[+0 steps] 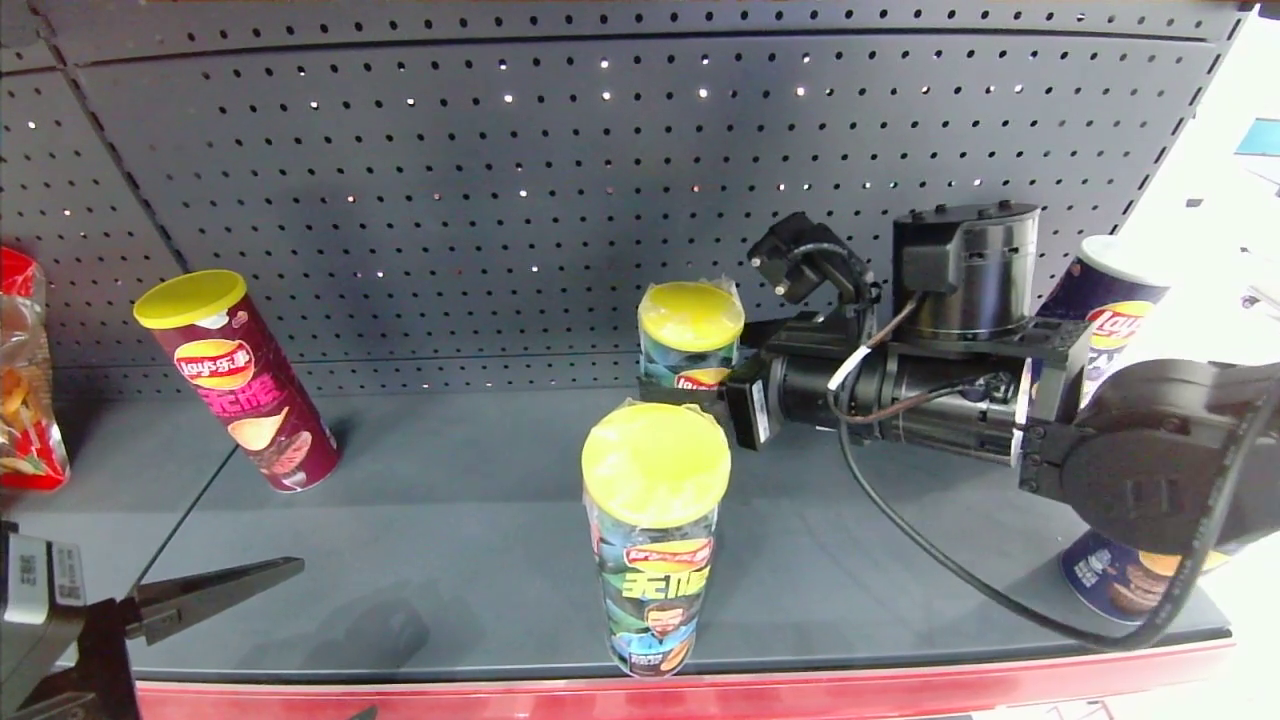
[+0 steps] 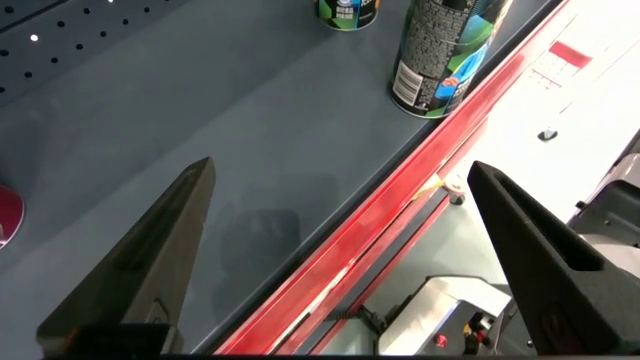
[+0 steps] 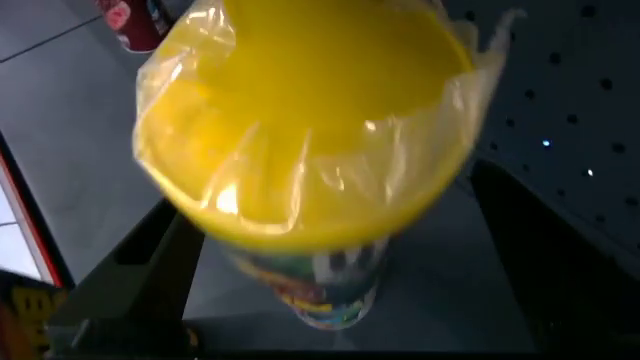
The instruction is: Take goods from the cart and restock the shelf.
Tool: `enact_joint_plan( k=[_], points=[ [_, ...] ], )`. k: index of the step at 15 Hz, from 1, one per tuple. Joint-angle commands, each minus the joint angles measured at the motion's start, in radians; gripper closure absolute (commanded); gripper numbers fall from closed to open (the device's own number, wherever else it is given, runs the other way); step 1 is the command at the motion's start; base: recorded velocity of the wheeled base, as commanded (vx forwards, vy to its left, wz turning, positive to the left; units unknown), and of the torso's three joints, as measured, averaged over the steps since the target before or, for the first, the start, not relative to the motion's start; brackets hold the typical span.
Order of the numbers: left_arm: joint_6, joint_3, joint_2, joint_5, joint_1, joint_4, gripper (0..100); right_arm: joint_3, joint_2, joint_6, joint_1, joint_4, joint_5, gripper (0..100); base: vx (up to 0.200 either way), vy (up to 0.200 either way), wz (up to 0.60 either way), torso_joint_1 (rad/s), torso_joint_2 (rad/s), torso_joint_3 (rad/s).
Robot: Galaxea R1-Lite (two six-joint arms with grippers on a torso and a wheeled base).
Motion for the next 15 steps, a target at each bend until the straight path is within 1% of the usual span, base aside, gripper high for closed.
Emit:
enact_joint_plan(
  k=[1,4,10,13,14,15],
  points=[
    [0.000,-0.001,0.009,0.000,0.001,-0.001,0,0.065,-0.072,-0.002,0.000,-0.002,-0.003,0,0.000,0.000,0.00,0.000,0.00,0.000],
    [0.000,-0.003,0.011,0.000,0.001,0.001,0,0.157,-0.152,0.000,-0.003,-0.002,-0.063,0,0.000,0.000,0.00,0.000,0.00,0.000],
    [0.006,-0.004,0.032,-0.001,-0.001,-0.001,0,0.299,-0.300,0.000,-0.009,-0.002,-0.094,0,0.000,0.000,0.00,0.000,0.00,0.000],
    [0.009,-0.010,0.068,-0.001,-0.001,-0.004,0,0.401,-0.408,-0.003,-0.003,-0.002,-0.103,0,0.000,0.000,0.00,0.000,0.00,0.000],
    [0.016,-0.015,0.083,-0.001,-0.001,-0.005,0,0.430,-0.440,-0.005,-0.001,-0.002,-0.108,0,0.000,0.000,0.00,0.000,0.00,0.000],
    [0.034,-0.021,0.111,-0.003,-0.001,-0.007,0,0.479,-0.494,-0.006,0.000,-0.002,-0.108,0,0.000,0.000,0.00,0.000,0.00,0.000]
  ],
)
